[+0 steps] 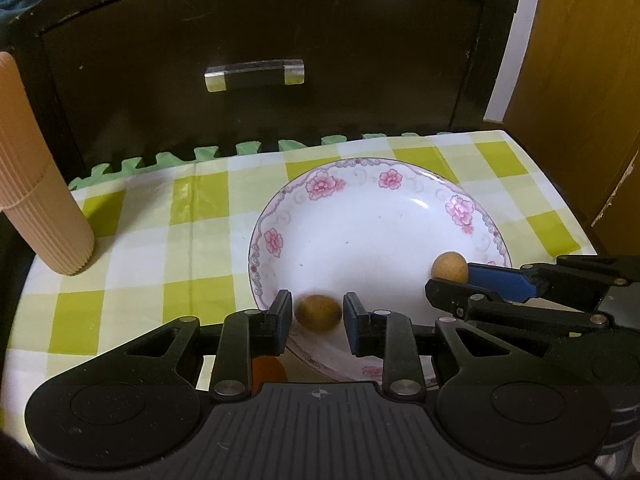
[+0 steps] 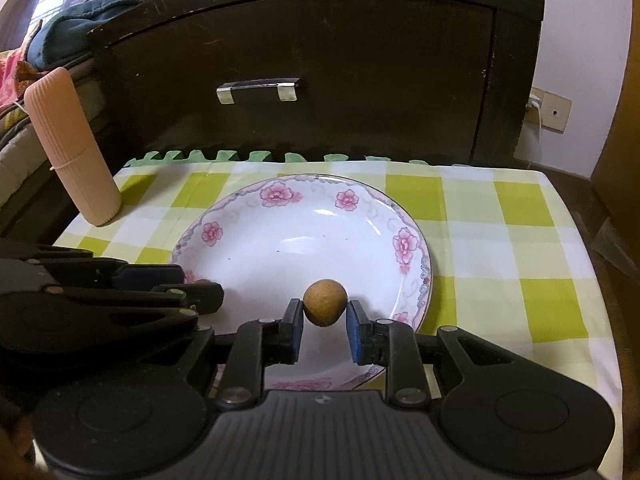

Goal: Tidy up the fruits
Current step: 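Carry both held brown fruits over the white flowered bowl, then open the left gripper over the bowl while the right gripper releases its brown fruit, then grasp an orange mandarin with the right gripper while the left gripper grasps a red cherry tomato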

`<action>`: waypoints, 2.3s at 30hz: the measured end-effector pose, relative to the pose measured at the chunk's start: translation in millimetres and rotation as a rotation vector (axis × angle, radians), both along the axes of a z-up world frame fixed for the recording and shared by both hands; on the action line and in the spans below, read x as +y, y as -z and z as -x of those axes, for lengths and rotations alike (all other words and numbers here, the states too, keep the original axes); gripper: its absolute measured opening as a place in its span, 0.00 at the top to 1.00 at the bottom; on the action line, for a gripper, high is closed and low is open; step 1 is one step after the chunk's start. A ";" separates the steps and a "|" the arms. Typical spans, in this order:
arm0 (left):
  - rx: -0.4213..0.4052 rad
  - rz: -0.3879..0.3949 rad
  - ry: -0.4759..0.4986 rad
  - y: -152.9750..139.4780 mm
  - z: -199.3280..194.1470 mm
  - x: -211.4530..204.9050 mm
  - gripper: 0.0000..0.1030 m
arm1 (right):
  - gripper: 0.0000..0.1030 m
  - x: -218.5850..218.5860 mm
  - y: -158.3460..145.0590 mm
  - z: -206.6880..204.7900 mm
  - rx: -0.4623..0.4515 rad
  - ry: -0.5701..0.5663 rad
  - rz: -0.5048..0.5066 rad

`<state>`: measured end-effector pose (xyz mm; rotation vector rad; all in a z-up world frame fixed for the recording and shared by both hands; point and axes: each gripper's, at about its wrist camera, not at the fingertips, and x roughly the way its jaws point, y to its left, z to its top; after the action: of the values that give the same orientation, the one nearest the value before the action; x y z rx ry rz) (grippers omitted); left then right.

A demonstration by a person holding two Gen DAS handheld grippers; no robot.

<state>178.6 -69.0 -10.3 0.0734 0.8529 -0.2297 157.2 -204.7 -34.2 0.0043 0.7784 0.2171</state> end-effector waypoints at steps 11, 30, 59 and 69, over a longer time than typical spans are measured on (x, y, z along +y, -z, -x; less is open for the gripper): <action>-0.024 -0.009 -0.019 -5.6 3.8 3.7 0.51 | 0.73 -0.3 -3.0 2.5 -0.015 0.010 0.014; -0.058 -0.011 -0.033 -17.9 16.3 11.2 0.40 | 0.58 -5.2 -13.9 8.9 -0.055 0.022 0.014; -0.060 -0.008 -0.041 -28.7 67.9 34.7 0.35 | 0.52 12.7 -32.9 70.9 -0.064 -0.066 0.034; -0.038 -0.026 -0.017 -24.9 104.4 42.9 0.34 | 0.52 22.3 -33.0 105.4 -0.030 -0.117 0.036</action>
<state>74.2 -26.1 14.6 0.0940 0.8184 -0.2008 51.8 -182.4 -1.1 -0.0789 0.7530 0.3138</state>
